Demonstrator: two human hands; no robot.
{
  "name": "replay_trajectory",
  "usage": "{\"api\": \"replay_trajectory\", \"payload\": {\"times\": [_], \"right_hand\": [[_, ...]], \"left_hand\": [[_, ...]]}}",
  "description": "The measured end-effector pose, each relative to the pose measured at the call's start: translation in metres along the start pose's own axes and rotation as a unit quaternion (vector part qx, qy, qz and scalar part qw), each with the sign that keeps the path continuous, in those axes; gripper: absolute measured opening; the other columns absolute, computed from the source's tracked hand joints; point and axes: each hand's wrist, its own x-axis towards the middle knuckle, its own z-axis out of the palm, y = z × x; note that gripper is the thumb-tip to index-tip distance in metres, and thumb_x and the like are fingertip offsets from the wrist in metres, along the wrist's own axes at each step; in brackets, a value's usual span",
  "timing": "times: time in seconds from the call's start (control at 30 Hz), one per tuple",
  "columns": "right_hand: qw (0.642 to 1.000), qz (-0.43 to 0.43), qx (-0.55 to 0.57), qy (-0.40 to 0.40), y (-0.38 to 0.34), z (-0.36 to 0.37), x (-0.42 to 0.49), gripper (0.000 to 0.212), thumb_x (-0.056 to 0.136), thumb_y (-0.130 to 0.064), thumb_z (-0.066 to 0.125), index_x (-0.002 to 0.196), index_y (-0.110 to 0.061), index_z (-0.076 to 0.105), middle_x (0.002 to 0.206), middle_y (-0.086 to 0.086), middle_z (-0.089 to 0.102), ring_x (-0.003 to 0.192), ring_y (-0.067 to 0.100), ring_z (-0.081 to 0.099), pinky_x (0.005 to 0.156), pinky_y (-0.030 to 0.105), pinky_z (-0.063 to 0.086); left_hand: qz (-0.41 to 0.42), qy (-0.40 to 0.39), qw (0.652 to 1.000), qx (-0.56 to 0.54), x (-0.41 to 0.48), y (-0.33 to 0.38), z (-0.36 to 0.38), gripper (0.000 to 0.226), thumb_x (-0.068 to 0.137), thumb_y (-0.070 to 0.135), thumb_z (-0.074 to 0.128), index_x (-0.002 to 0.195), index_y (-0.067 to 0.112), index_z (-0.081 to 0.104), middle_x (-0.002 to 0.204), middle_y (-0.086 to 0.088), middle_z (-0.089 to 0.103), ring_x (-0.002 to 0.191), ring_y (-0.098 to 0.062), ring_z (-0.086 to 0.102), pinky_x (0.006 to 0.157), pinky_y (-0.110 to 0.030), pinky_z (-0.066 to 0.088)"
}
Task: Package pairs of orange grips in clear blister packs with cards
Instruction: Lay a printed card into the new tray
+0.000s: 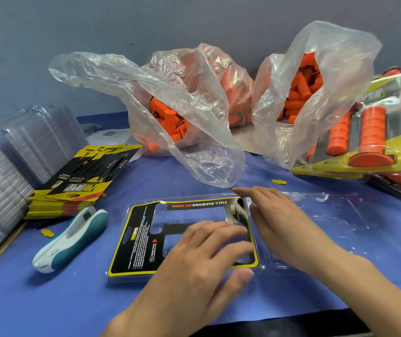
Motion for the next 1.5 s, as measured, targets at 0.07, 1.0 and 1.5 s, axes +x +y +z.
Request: {"api": "replay_trajectory", "payload": {"times": [0.07, 1.0, 1.5], "right_hand": [[1.000, 0.009, 0.020, 0.001, -0.002, -0.003, 0.000, 0.043, 0.100, -0.009, 0.044, 0.140, -0.024, 0.048, 0.131, -0.005, 0.057, 0.127, 0.018, 0.045, 0.107, 0.033, 0.035], [0.984, -0.059, -0.075, -0.148, -0.088, 0.045, 0.044, 0.084, 0.081, -0.081, 0.008, 0.154, -0.041, 0.000, 0.165, -0.006, -0.004, 0.152, 0.017, -0.009, 0.122, 0.045, -0.007], [0.981, -0.050, -0.091, -0.166, -0.081, 0.061, 0.042, 0.085, 0.081, -0.080, 0.008, 0.155, -0.038, -0.001, 0.165, -0.007, -0.006, 0.151, 0.015, -0.013, 0.122, 0.042, -0.010]], "left_hand": [[-0.043, 0.033, 0.998, -0.028, 0.000, -0.007, -0.010, 0.039, 0.105, 0.039, 0.036, 0.119, 0.018, 0.066, 0.131, 0.005, 0.058, 0.123, -0.016, 0.053, 0.103, -0.035, 0.041], [-0.545, 0.046, 0.830, -0.107, -0.048, -0.116, -0.031, 0.038, 0.099, 0.046, 0.044, 0.127, 0.023, 0.055, 0.096, 0.015, 0.064, 0.100, -0.016, 0.064, 0.091, -0.040, 0.051], [-0.467, -0.042, 0.875, 0.118, -0.042, -0.095, -0.017, 0.051, 0.100, 0.055, 0.024, 0.147, 0.033, 0.024, 0.127, -0.001, 0.062, 0.112, -0.030, 0.061, 0.076, -0.042, 0.047]]}}
